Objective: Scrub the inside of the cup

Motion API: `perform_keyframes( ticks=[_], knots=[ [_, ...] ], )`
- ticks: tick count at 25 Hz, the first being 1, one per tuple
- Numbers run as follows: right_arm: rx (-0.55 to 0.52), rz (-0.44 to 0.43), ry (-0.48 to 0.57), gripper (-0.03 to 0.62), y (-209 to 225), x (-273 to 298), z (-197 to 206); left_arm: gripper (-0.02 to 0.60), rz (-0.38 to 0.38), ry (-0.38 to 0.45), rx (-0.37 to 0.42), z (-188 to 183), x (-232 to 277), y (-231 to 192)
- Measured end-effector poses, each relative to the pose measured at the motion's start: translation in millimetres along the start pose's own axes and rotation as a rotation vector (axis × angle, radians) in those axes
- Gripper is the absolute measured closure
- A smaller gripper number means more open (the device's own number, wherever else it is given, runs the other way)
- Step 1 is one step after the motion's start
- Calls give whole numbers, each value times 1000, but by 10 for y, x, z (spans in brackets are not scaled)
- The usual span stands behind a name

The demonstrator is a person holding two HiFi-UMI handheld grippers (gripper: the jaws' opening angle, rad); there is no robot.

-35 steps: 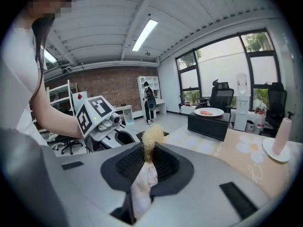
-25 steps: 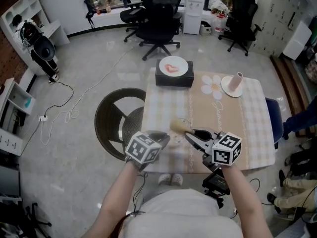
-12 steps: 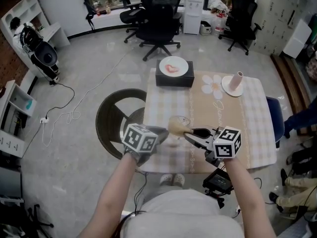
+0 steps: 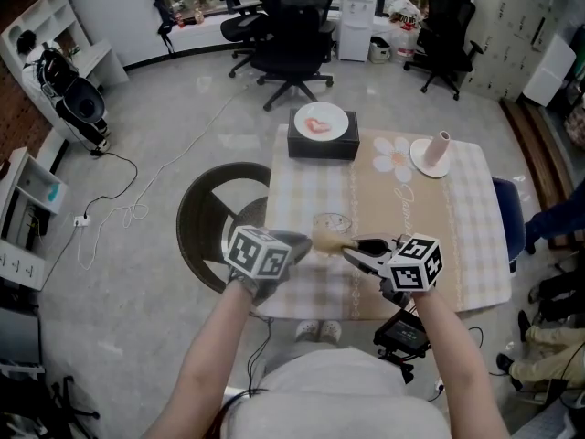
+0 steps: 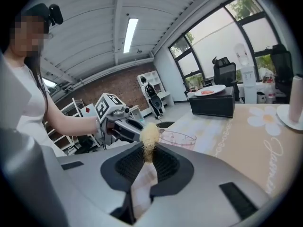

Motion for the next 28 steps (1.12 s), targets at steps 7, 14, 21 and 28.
perform_keyframes(
  ticks=[7,14,21,28],
  knots=[
    [-40,10,-85,542,11,40,116,528,-6,7,-36,-28,-1,-51],
    [-125,4,-203,542,-13,85,268,528,-13,12,-59,-31,1,-84],
    [-214,-26,-279,542,-56,102,323,528,-15,4,-54,-11,-15,-117],
    [-203,-71,-104,542,-47,-54,60,528,-44,-24,23,-4,-46,-146]
  ],
)
Point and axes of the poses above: the fingertips, and each gripper's own axes: x forward along the fingers, y to its right, z out of its underside, the point moved 6 cm from there along -x, backward along the fingers, and after that the axes turned 10 degrees about y, right-handed, at the moved point
